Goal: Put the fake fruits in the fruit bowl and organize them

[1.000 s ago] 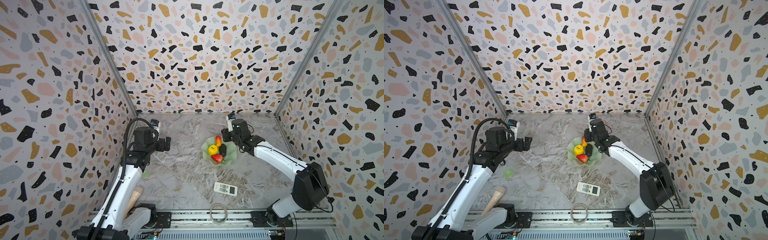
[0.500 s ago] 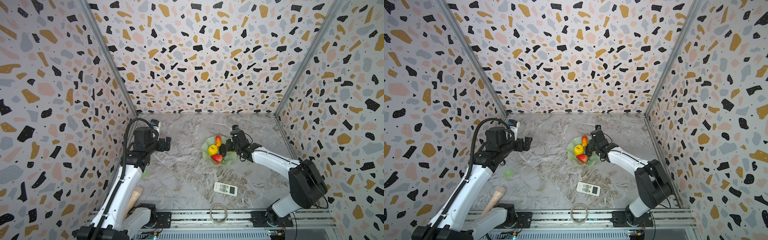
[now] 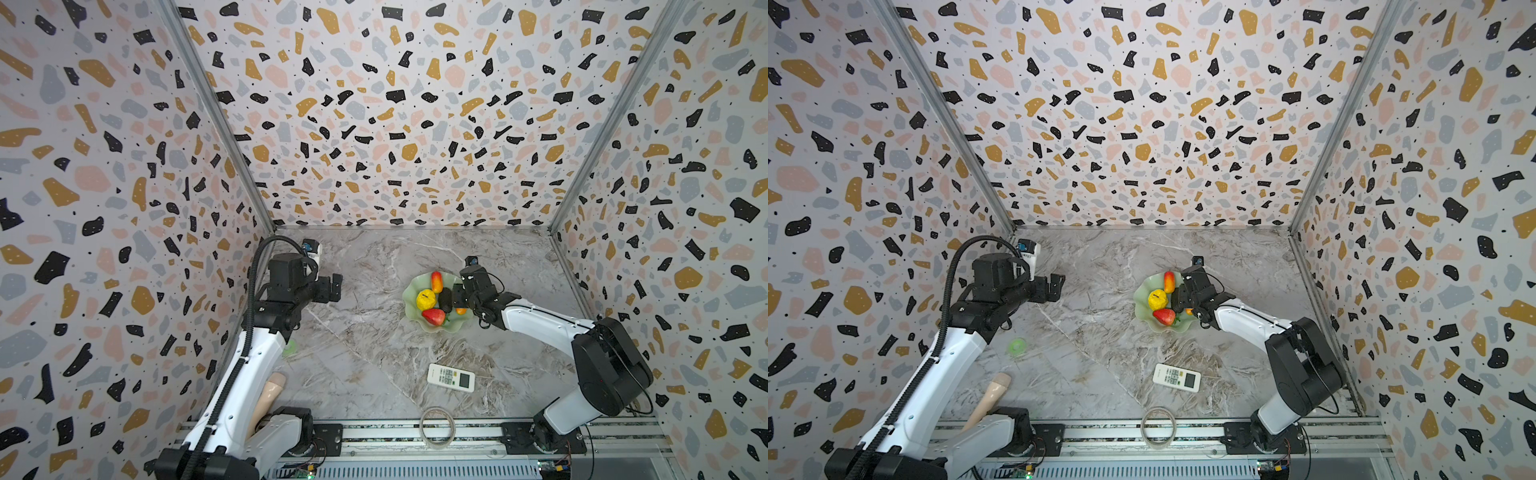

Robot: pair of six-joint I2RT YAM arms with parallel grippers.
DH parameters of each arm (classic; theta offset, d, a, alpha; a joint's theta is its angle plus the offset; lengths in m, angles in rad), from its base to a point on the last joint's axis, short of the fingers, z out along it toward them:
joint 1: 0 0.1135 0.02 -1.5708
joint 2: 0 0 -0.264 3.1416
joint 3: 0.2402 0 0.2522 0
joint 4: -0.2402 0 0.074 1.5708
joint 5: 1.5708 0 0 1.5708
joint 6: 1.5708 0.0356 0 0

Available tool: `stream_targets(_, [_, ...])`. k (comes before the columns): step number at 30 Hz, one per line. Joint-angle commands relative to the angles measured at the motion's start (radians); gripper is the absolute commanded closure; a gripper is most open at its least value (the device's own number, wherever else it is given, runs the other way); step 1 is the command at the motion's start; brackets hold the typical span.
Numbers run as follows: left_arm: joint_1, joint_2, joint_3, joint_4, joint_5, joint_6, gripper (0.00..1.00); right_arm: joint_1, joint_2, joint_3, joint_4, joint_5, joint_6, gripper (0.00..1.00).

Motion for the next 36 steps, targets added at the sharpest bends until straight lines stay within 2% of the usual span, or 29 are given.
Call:
stream_targets(1, [0.005,0.002,-0.023,0.047,0.020,-0.019,0.00,0.004,-0.009,-0.004,0.015,0.012,-0.002,0.50])
stream_targets(4, [0.003,0.009,-0.024,0.058,0.027,-0.038,0.01,0.003,-0.027,-0.004,0.009,0.027,-0.016,0.47])
stream_targets(6, [0.003,0.011,-0.018,0.068,0.019,-0.056,0.00,-0.002,-0.058,-0.004,0.009,0.042,-0.047,0.41])
stream_targets(7, [0.002,0.010,-0.016,0.080,0.011,-0.070,0.00,-0.008,-0.085,-0.007,0.016,0.051,-0.072,0.35])
stream_targets(9, [-0.005,-0.002,-0.026,0.128,-0.047,-0.112,0.00,-0.031,-0.148,-0.025,0.050,0.048,-0.148,0.17])
stream_targets(11, [-0.024,-0.036,-0.063,0.207,-0.186,-0.167,0.00,-0.076,-0.228,-0.065,0.111,0.028,-0.234,0.00])
stream_targets(14, [-0.037,-0.123,-0.194,0.408,-0.389,-0.224,0.00,-0.189,-0.330,-0.141,0.221,-0.021,-0.314,0.01])
stream_targets(17, [-0.037,-0.217,-0.390,0.645,-0.577,-0.235,0.01,-0.315,-0.431,-0.262,0.380,-0.018,-0.334,0.01])
stream_targets(19, [-0.037,-0.253,-0.524,0.807,-0.650,-0.211,0.00,-0.358,-0.498,-0.393,0.553,-0.013,-0.430,0.01])
stream_targets(22, [-0.038,-0.243,-0.682,0.994,-0.666,-0.145,0.00,-0.369,-0.574,-0.650,0.913,0.031,-0.575,0.01])
stream_targets(24, [-0.037,-0.198,-0.740,1.073,-0.673,-0.130,0.00,-0.388,-0.562,-0.739,1.027,0.039,-0.590,0.01])
stream_targets(29, [-0.034,-0.011,-0.846,1.386,-0.701,-0.085,0.00,-0.408,-0.408,-0.747,1.104,0.009,-0.535,0.01])
stream_targets(33, [0.008,0.195,-0.877,1.607,-0.676,-0.148,0.01,-0.408,-0.292,-0.737,1.138,-0.012,-0.490,0.01])
stream_targets(35, [0.009,0.321,-0.897,1.777,-0.617,-0.117,0.00,-0.416,-0.170,-0.800,1.356,-0.006,-0.478,0.01])
stream_targets(36, [0.009,0.344,-0.871,1.729,-0.593,-0.113,0.01,-0.420,-0.097,-0.826,1.483,-0.013,-0.480,0.01])
